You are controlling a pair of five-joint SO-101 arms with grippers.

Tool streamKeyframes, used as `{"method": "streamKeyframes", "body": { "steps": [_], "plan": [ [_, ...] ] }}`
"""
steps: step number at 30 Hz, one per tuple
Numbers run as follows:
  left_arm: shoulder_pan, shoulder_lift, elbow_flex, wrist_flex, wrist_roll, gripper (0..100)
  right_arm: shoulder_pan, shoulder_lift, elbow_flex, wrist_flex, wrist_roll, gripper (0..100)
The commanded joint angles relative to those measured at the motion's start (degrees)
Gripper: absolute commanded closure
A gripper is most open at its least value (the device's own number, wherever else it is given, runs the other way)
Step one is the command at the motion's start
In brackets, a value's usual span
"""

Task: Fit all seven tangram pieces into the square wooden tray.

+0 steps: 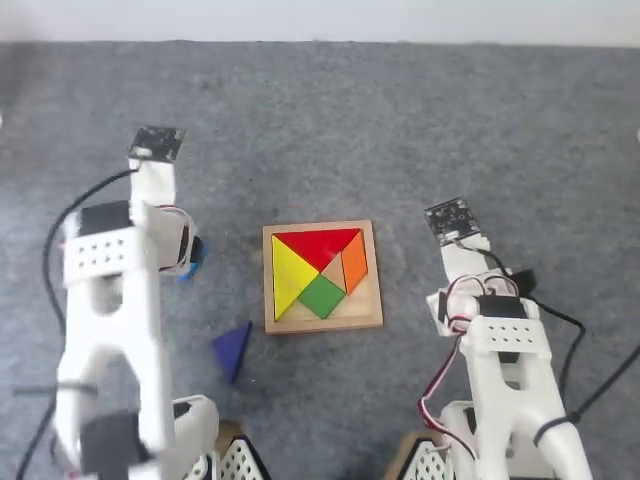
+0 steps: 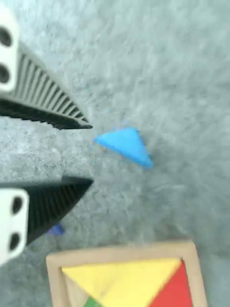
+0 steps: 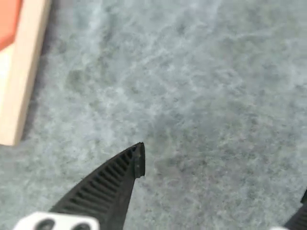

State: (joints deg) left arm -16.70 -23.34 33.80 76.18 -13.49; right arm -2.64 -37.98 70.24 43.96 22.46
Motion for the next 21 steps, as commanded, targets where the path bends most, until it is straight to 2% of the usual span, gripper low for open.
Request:
{"method": "streamKeyframes", "body": {
  "steps": [1,5,10,13,16,21],
  "plan": [
    [1.76,-8.00,-2.15,3.78,0.00,83,-0.92,-0.84,-1.58,0.57,0.70,49.4],
    [0.44,-3.08,-2.07,1.05,-0.09,83,-1.19,-0.84,-1.49,0.48,0.44,49.4],
    [-2.37,12.57,-2.33,-11.34,-1.49,83,-1.10,-0.84,-1.14,0.66,0.35,49.4],
    [-2.64,22.15,-2.59,-16.09,-3.69,83,-1.01,-0.84,-1.14,0.48,0.53,49.4],
    [-2.55,26.99,-2.59,-17.93,-3.96,83,-1.10,-0.84,-1.14,0.48,0.62,49.4],
    [-2.64,27.69,-2.59,-17.23,-4.13,83,-1.01,-0.84,-1.14,0.48,0.70,49.4]
  ]
}}
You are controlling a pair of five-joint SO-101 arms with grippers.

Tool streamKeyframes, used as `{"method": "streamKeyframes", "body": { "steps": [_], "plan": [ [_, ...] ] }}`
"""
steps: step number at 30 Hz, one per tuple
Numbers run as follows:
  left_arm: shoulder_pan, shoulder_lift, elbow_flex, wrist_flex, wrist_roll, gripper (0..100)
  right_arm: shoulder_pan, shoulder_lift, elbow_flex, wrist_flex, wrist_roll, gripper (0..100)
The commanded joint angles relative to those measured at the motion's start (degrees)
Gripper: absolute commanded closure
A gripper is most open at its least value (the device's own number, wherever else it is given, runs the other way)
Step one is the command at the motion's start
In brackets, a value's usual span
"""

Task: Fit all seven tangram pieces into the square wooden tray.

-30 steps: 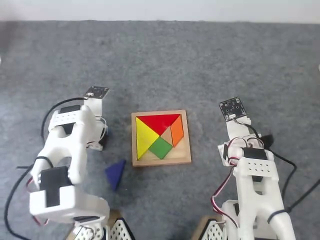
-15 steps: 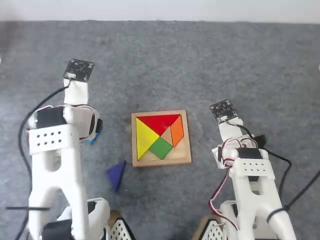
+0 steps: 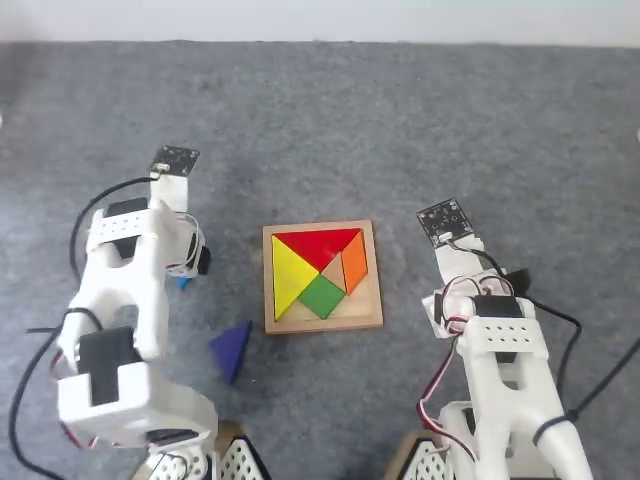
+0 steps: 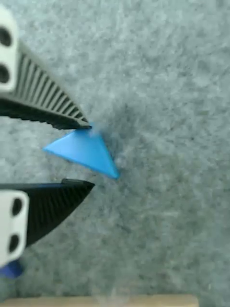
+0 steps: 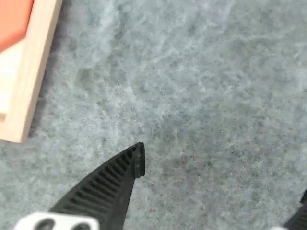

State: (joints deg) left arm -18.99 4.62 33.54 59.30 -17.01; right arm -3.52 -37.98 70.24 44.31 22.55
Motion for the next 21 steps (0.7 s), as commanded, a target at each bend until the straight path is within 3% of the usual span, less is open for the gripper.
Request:
{"method": "streamKeyframes", "body": {
  "steps": [1,21],
  "plan": [
    [-0.35,0.00,-2.33,-0.53,-0.62,83,-0.04,-1.01,-1.14,0.13,0.62,49.4],
    [-0.26,4.22,-2.95,1.32,-2.46,83,0.04,-0.84,-1.14,0.13,2.29,49.4]
  ]
}}
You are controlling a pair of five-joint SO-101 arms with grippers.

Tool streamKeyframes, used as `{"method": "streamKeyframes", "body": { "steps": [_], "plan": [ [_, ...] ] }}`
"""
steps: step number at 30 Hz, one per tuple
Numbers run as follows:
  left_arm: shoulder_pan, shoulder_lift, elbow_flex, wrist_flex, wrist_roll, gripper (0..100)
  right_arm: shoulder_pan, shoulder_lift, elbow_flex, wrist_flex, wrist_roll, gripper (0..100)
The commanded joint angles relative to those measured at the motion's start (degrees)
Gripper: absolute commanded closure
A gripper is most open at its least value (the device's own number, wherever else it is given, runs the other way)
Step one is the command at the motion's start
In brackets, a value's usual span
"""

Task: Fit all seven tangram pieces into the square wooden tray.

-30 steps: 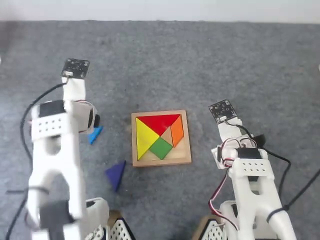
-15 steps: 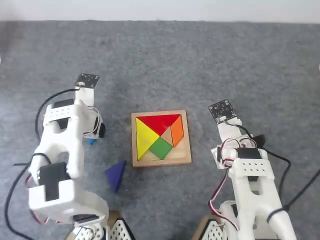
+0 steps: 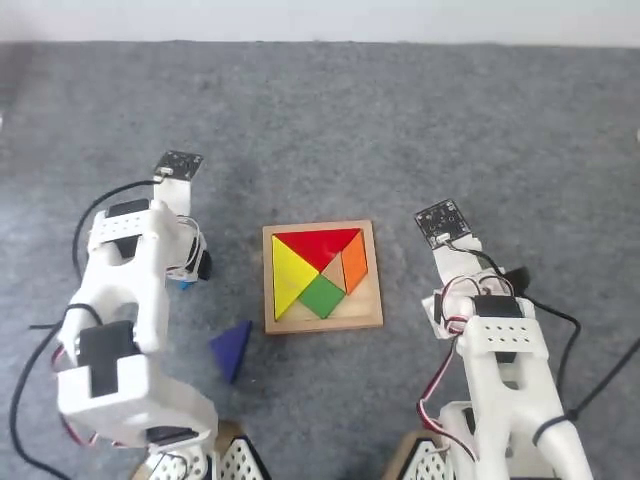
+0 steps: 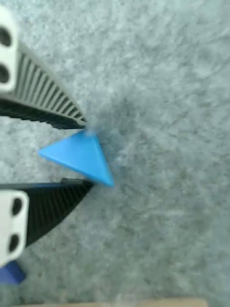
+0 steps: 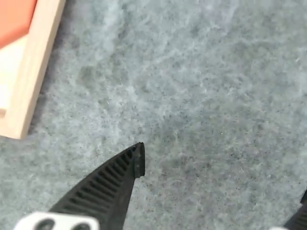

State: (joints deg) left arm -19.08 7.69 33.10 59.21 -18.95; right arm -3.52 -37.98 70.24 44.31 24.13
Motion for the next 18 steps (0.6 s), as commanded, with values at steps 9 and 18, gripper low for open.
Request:
{"method": "streamKeyframes", "body": {
  "steps": [9,18],
  "plan": [
    [-0.09,4.40,-6.37,3.52,-0.53,89,0.04,-0.84,-1.14,0.13,0.62,49.4],
    [-0.18,4.31,-7.34,5.80,-0.70,97,0.04,-0.75,-1.14,0.04,0.62,49.4]
  ]
}}
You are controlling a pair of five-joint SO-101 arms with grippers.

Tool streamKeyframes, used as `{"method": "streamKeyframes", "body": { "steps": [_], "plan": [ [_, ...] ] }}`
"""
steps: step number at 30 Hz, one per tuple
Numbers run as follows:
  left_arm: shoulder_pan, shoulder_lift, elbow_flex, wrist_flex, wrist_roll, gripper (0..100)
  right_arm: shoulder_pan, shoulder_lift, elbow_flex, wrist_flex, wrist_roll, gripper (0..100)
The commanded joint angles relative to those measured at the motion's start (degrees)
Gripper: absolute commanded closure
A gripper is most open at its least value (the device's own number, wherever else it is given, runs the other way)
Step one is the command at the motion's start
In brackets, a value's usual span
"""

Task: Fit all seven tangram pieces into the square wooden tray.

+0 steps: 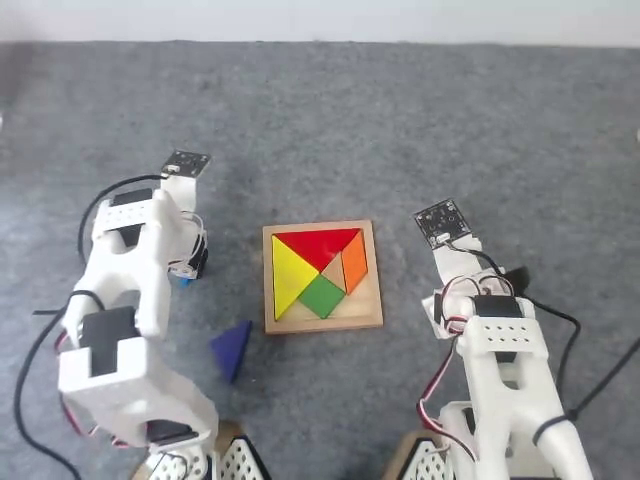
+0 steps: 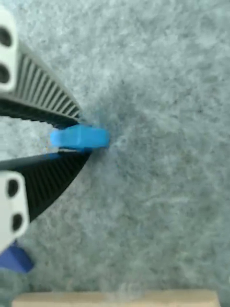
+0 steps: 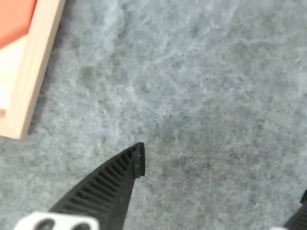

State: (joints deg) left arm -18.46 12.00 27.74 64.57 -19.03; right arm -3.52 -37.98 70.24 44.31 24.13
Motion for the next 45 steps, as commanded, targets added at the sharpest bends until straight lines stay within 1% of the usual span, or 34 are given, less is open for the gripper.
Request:
{"method": "streamKeyframes", "body": {
  "steps": [1,4,6,10,13,16,20,23,25,28,33,36,38,42,45],
  "plan": [
    [-0.97,0.00,-2.51,0.53,-0.53,97,0.04,-0.75,-1.14,0.04,0.62,49.4],
    [-0.97,0.00,-3.74,0.70,-0.53,98,0.04,-0.75,-1.14,0.04,0.62,49.4],
    [-0.88,0.00,-5.14,2.55,-0.35,98,0.04,-0.75,-1.14,0.04,0.62,49.4],
    [-0.35,-1.05,-11.91,10.02,0.00,98,-0.04,-0.75,-1.14,0.04,0.62,49.4],
    [1.58,-6.95,-16.40,16.00,0.97,99,0.04,-1.36,-1.14,0.13,0.53,49.4],
    [7.21,-17.67,-16.31,20.40,1.67,99,0.13,-1.45,-1.14,0.13,0.53,49.4],
    [19.78,-32.62,-10.68,23.82,5.19,99,0.66,-1.45,-1.14,0.04,0.53,49.4],
    [28.75,-38.68,-5.76,24.18,6.33,99,0.57,-1.45,-1.14,0.04,0.53,49.4],
    [33.32,-38.95,-2.59,22.95,6.33,99,0.40,-1.36,-1.14,0.04,0.53,49.4],
    [37.80,-37.63,3.21,16.97,6.07,99,0.22,-1.36,-1.14,0.04,0.53,49.4],
    [41.58,-32.53,12.44,5.89,6.24,99,0.48,-1.19,-1.14,0.04,0.53,49.4],
    [41.67,-31.12,17.19,1.14,7.03,99,0.57,-1.36,-0.70,-0.04,0.44,49.4],
    [41.93,-31.74,19.30,0.18,7.12,99,0.40,-1.45,0.00,-1.10,0.44,49.4],
    [41.67,-34.11,23.16,1.23,5.71,99,0.57,-1.45,0.62,-2.68,0.53,49.4],
    [41.67,-34.90,26.15,0.26,1.41,99,0.40,-1.45,0.62,-2.68,0.53,49.4]
  ]
}}
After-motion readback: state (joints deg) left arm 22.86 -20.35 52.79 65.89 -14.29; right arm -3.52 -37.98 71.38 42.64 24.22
